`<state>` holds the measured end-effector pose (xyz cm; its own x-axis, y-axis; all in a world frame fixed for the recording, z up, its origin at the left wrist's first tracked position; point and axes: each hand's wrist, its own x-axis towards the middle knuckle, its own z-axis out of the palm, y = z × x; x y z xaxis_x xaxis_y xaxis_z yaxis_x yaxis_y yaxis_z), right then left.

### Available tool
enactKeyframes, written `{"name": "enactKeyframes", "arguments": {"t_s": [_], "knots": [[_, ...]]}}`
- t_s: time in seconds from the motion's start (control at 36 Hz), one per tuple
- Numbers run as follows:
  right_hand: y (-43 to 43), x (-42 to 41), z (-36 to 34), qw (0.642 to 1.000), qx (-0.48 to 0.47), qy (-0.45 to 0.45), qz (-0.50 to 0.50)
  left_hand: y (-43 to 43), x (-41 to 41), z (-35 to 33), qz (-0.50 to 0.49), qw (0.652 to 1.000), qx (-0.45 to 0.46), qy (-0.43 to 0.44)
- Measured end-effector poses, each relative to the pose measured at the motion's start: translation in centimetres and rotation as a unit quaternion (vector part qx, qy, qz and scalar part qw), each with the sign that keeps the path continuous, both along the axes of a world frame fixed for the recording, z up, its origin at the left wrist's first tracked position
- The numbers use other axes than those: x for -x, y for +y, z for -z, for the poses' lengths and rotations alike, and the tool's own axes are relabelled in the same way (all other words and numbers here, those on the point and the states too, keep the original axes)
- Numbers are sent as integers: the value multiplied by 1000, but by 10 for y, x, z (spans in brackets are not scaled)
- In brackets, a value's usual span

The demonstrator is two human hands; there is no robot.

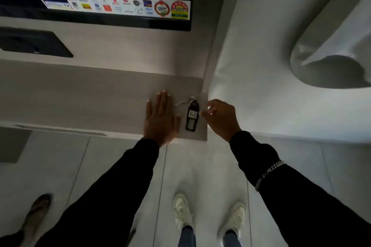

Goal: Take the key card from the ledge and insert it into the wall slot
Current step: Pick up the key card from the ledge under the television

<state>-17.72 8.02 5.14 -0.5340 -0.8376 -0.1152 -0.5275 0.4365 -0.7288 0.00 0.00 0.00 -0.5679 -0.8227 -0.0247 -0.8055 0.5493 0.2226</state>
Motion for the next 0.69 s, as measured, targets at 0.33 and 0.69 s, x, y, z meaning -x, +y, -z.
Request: {"name": "enactKeyframes", "arguments": {"t_s": [0.33, 0.69], "knots": [[-20, -23, 5, 994, -71, -4, 82, -3, 0, 1, -2, 1000, 6, -8], [-9, -2, 2, 982, -127, -50, 129, -2, 1, -1, 0, 1000, -1, 0]]}}
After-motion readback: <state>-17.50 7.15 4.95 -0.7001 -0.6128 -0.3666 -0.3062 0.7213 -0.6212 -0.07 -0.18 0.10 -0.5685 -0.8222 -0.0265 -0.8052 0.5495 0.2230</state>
